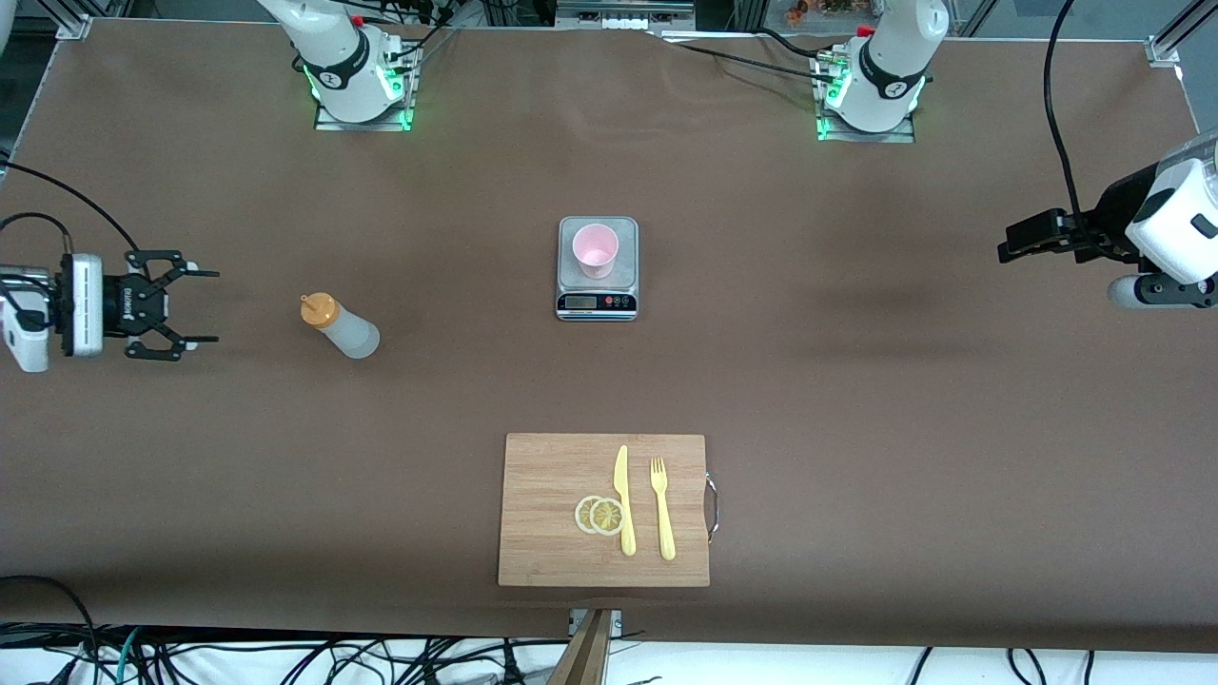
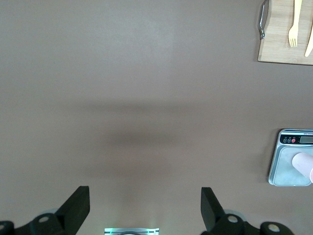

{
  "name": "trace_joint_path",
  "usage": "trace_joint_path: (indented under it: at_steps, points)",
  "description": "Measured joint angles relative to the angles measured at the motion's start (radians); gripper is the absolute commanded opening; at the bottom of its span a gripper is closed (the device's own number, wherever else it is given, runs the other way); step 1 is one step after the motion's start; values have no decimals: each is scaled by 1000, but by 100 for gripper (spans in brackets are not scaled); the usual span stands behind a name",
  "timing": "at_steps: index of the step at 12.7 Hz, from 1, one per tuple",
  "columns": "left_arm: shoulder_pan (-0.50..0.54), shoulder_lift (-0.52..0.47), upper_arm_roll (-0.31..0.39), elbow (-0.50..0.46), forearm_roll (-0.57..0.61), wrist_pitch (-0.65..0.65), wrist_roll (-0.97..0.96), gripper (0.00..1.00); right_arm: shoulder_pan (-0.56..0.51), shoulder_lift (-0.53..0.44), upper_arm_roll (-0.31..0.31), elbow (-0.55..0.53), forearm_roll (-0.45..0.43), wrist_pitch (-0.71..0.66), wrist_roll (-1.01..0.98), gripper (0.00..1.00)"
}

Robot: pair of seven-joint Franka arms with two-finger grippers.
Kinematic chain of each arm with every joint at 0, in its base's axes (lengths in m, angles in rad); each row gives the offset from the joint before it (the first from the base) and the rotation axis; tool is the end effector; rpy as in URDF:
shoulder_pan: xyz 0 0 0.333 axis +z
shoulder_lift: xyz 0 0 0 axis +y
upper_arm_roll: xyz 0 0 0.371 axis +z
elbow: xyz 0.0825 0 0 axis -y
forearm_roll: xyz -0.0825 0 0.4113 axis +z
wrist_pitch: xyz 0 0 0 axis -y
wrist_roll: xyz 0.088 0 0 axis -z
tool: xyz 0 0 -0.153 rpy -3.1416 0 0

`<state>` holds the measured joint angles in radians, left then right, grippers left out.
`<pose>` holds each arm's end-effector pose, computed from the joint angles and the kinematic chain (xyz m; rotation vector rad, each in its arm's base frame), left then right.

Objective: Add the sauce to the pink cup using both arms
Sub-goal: 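Reach the right gripper to the white squeeze bottle and grasp it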

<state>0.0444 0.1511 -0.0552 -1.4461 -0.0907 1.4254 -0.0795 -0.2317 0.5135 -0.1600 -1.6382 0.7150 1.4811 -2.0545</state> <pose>0.6111 -0.0189 0.5941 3.0373 0.0960 -0.2678 0.6328 -0.1351 0.3125 -1.7030 -1.5395 -0.4563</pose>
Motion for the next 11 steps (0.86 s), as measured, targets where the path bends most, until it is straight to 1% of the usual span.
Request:
trace_joint_path:
  at_steps: [3,6,7,11]
  points:
    - [2,2,1,-1,0,0,5,100,-3,118,1,-5,120,-5,-223,100]
    - [3,2,1,-1,0,1,5,100,-3,231,3,-6,253,-67,-387,100]
    - [3,2,1,-1,0,1,5,100,-3,263,4,-5,280,-86,-439,100]
    - [3,2,1,-1,0,1,5,100,-3,332,9,-2,321,-142,-559,100]
